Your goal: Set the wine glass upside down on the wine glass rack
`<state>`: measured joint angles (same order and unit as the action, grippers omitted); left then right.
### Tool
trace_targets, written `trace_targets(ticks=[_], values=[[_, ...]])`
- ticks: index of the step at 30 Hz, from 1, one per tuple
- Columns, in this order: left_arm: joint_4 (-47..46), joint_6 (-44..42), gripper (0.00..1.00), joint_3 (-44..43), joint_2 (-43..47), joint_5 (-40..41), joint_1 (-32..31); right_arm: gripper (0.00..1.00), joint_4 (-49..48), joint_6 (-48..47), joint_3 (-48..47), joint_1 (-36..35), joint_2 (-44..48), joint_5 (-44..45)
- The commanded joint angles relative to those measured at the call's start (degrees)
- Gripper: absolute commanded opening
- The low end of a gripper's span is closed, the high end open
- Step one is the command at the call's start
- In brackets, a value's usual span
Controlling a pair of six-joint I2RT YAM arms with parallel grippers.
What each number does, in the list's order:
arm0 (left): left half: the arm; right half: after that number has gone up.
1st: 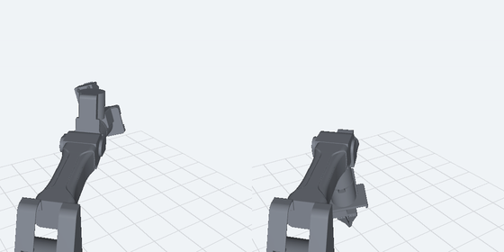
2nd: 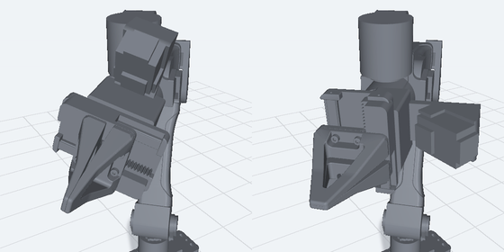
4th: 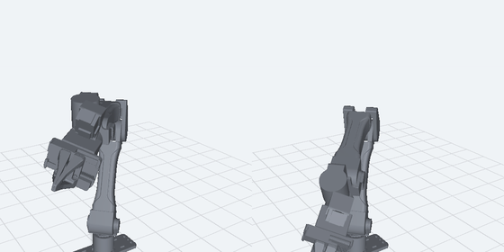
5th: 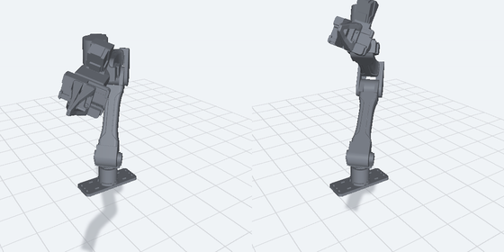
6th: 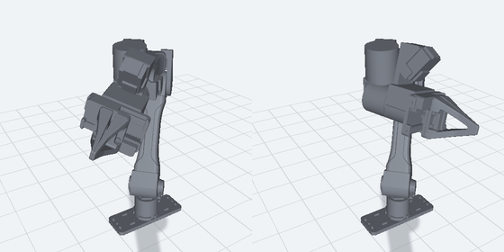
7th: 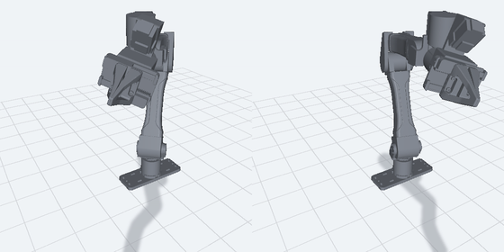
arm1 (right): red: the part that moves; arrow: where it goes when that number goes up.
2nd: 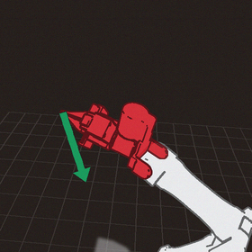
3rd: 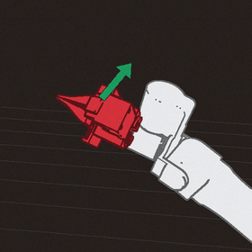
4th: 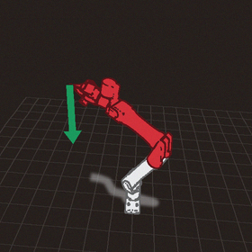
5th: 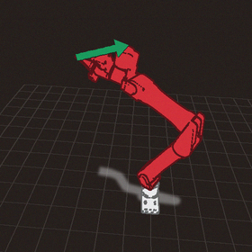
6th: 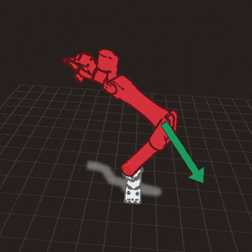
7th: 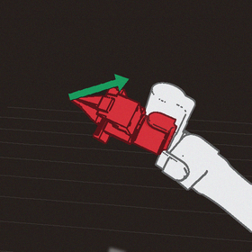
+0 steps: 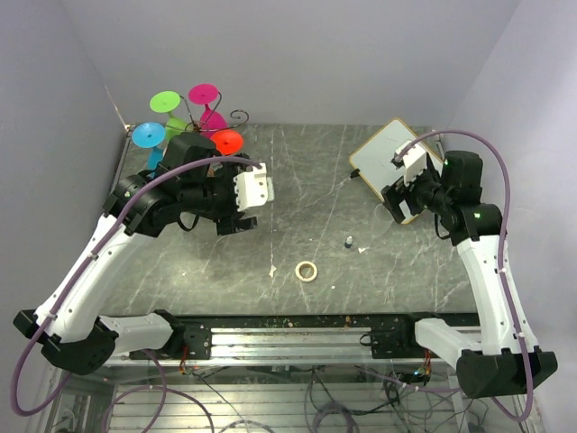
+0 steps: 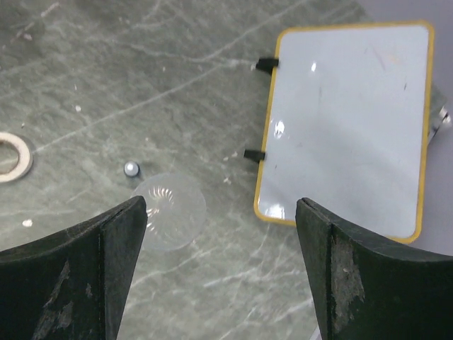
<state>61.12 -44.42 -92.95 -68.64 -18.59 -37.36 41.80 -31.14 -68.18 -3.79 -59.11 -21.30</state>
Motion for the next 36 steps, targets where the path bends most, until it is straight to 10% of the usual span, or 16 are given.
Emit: trace_targets(ticks=[1, 28, 36], values=[[1.5, 1.2, 1.0, 1.3, -0.3, -3.1, 0.5, 0.83, 9.3, 0.9, -3.0, 0.4, -1.9, 4.3], [-7.9, -0.8, 1.0, 10.9, 1.2, 0.0, 0.5, 0.01, 14.1, 4.1, -7.2, -1.0, -14.9, 3.3], [-12.5, 4.8, 1.0, 10.4, 1.5, 3.7, 0.5, 0.0, 11.3, 2.5, -17.8, -1.0, -13.9, 9.9]])
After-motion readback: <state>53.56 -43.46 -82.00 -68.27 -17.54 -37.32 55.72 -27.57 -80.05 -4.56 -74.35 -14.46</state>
